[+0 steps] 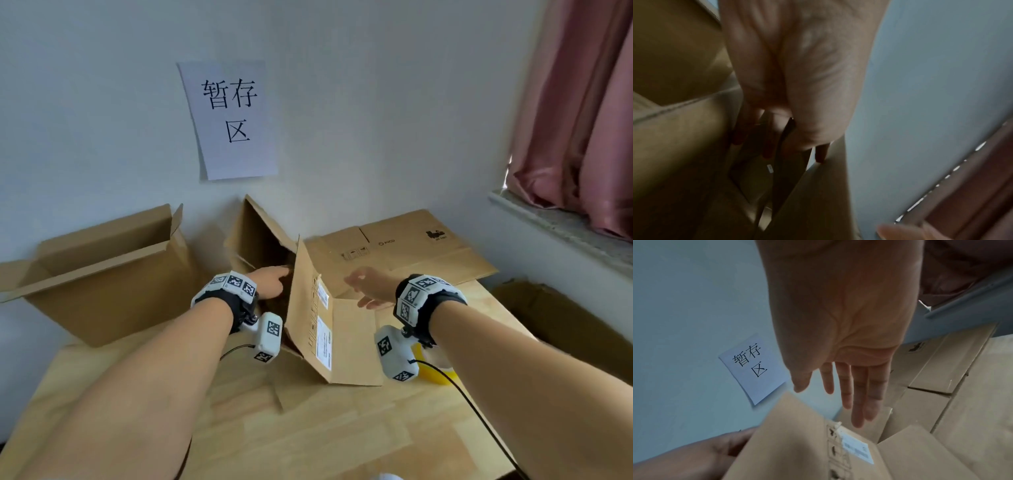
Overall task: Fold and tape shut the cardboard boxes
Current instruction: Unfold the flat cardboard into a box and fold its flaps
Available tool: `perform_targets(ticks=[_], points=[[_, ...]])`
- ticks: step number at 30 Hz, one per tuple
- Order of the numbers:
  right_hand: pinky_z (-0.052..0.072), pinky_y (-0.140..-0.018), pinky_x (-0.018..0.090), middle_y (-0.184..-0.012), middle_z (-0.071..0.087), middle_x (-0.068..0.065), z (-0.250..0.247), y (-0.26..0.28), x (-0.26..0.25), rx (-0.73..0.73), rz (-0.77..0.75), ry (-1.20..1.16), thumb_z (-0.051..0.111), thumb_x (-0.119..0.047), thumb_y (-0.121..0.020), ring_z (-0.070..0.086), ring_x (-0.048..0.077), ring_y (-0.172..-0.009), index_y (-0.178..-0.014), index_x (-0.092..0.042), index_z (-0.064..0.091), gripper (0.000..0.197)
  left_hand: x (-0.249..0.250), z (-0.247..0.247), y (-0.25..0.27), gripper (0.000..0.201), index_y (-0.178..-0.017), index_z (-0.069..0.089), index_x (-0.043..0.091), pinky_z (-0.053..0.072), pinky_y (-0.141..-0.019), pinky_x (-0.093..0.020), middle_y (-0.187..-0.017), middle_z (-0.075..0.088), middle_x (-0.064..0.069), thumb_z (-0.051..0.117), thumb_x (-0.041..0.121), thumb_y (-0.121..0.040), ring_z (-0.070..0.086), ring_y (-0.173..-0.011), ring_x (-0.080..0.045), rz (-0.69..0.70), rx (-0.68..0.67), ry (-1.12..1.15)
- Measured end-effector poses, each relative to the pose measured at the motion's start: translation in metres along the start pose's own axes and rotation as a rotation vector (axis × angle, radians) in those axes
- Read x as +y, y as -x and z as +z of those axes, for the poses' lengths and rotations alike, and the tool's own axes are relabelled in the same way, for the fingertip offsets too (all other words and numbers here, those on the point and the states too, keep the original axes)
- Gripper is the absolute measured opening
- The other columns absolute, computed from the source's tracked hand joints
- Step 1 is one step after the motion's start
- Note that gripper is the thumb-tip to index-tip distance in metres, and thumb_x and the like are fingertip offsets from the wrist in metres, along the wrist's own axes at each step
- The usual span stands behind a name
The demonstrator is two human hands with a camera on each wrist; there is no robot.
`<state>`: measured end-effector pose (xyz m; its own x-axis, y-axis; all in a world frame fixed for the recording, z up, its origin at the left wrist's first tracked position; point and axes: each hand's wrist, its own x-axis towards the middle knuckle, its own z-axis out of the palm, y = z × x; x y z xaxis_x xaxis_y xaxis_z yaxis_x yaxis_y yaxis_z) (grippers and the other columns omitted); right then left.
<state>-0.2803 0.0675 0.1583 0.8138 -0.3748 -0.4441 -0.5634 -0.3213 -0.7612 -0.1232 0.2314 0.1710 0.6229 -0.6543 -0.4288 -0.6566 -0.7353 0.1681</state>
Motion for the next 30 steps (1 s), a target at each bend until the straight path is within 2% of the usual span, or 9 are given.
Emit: perform_targets(ticks=[2,5,8,11,16,21,23,27,30], points=[[0.055,-0.079,0.031,-0.125,0.057,0.012,0.008,-0.002,-0.014,-0.017,-0.005,0.013,0.039,-0.045,-0.098,0.065,0.024,-0.099,-0.138,-0.008,0.040,0.055,0.005,0.002,0.000,0.070,-0.150,0.024,0.031,0.032,-0.102,-0.021,-0.158,0.015,0.006,0.038,-0.003,-0.091,0.027,-0.141,-0.020,0.077,-0.014,0.088],[0.057,-0.075,0.032,-0.113,0.065,0.016,0.020,-0.006,-0.036,-0.066,0.065,-0.032,0.034,-0.062,-0.093,0.069,0.023,-0.079,-0.130,-0.006,0.044,0.068,0.017,0.003,0.001,0.076,-0.148,0.017,0.045,0.039,-0.101,-0.024,-0.158,0.014,0.013,0.039,-0.001,-0.091,0.034,-0.137,-0.017,0.144,-0.078,0.086],[0.053,-0.046,0.021,-0.082,0.067,0.009,0.030,-0.006,-0.040,-0.113,0.059,0.071,0.047,-0.036,-0.097,0.064,0.010,-0.047,-0.124,0.004,0.053,0.048,0.025,0.005,0.004,0.084,-0.148,0.008,0.046,0.034,-0.112,-0.034,-0.159,0.006,0.011,0.036,-0.006,-0.089,0.024,-0.143,-0.020,0.200,-0.126,0.035],[0.042,-0.035,0.013,-0.079,0.059,0.007,0.030,-0.006,-0.029,-0.112,0.070,0.065,0.051,-0.008,-0.094,0.056,0.002,-0.034,-0.123,0.008,0.053,0.033,0.017,0.004,0.010,0.086,-0.148,0.014,0.045,0.044,-0.098,-0.026,-0.159,0.013,0.006,0.030,-0.011,-0.085,0.034,-0.139,-0.022,0.192,-0.142,-0.022],[0.038,-0.032,0.011,-0.088,0.060,0.014,0.017,-0.002,-0.017,0.006,0.075,0.052,0.047,-0.007,-0.095,0.051,0.012,-0.056,-0.125,0.009,0.051,0.034,-0.014,-0.016,0.014,0.063,-0.132,0.055,0.029,0.038,-0.107,-0.036,-0.146,0.045,0.000,0.033,-0.008,-0.087,0.043,-0.131,-0.022,0.111,-0.103,-0.276],[0.034,-0.030,0.010,-0.066,0.048,0.003,0.006,-0.002,-0.021,0.111,0.059,0.035,0.043,-0.009,-0.096,0.048,0.010,-0.054,-0.121,0.011,0.053,0.033,-0.022,-0.012,0.007,0.051,-0.140,0.043,0.035,0.023,-0.112,-0.045,-0.144,0.046,0.005,0.043,0.010,-0.096,0.039,-0.132,-0.021,0.058,-0.037,-0.526],[0.033,-0.029,0.009,-0.066,0.047,0.003,0.000,0.000,-0.021,0.148,0.057,0.061,0.041,-0.008,-0.097,0.047,0.010,-0.053,-0.120,0.012,0.053,0.033,-0.019,-0.010,0.008,0.042,-0.136,0.052,0.030,0.029,-0.110,-0.040,-0.138,0.053,0.006,0.043,0.016,-0.097,0.046,-0.126,-0.020,0.089,0.032,-0.475],[0.032,-0.030,0.007,-0.068,0.040,0.002,-0.015,0.001,-0.016,0.242,0.084,-0.005,0.035,-0.005,-0.099,0.042,0.009,-0.056,-0.127,0.012,0.046,0.035,-0.013,-0.012,0.017,0.036,-0.123,0.065,0.016,0.043,-0.098,-0.031,-0.127,0.062,-0.001,0.046,0.008,-0.094,0.056,-0.114,-0.019,0.181,0.090,-0.204],[0.034,-0.030,0.007,-0.070,0.043,0.003,-0.027,-0.003,-0.013,0.262,0.111,-0.036,0.035,-0.004,-0.098,0.045,0.010,-0.059,-0.130,0.010,0.045,0.036,-0.012,-0.017,0.025,0.027,-0.089,0.070,0.004,0.041,-0.060,-0.023,-0.080,0.066,-0.008,0.056,0.026,-0.094,0.054,-0.067,-0.016,0.191,0.070,-0.070]])
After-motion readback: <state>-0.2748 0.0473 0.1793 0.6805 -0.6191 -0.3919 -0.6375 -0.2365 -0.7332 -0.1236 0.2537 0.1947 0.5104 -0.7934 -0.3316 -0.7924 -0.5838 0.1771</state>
